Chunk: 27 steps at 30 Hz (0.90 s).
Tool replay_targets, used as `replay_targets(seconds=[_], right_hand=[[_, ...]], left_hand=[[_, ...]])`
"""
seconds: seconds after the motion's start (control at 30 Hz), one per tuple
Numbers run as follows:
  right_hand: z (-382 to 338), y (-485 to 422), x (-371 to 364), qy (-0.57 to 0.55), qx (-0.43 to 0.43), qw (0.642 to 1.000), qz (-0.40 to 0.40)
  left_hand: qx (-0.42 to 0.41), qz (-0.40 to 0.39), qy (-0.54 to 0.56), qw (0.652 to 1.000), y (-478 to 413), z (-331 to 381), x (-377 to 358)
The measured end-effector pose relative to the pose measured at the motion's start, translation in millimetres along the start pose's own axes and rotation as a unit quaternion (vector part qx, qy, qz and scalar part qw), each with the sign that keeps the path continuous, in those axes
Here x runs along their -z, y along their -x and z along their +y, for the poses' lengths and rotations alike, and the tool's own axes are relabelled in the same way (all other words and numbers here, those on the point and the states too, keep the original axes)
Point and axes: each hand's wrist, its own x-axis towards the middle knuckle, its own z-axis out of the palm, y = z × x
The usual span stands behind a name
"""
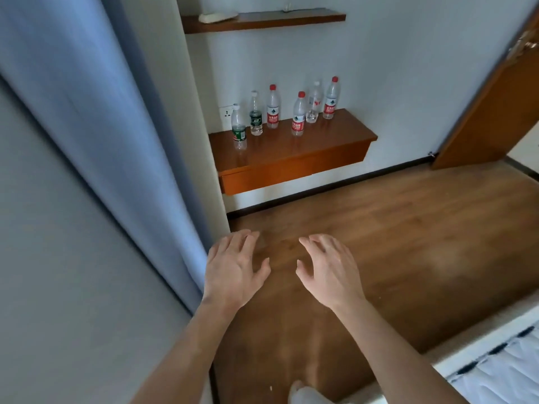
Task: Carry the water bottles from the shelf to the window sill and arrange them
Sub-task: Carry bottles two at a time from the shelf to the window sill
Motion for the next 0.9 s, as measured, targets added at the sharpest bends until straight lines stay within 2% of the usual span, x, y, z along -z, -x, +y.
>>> replay_targets(seconds=[0.33,0.53,0.73,0.9], right_hand=[[48.3,-118.1,-45.0,-0.015,-0.024,1.0,0.01],[103.2,-218.1,-65.8,-0.024,-0.044,0.999,-0.012],[163.1,-325.6,-81.0,-0.019,-0.009,1.0,0.011],[180.0,-388.6,-100.6,-0.025,0.002,1.0,-0.014]], left_hand=[[-0.02,-0.002,-0.001,1.0,-146.2,-5.4,-41.2],[-0.006,-0.038,0.007,0.999,-258.9,11.9,-75.5],[-0.008,-0.042,0.0,0.999,-368.7,30.2,-97.7],[0.013,-0.043,0.0,0.999,-426.4,28.2,-104.0]])
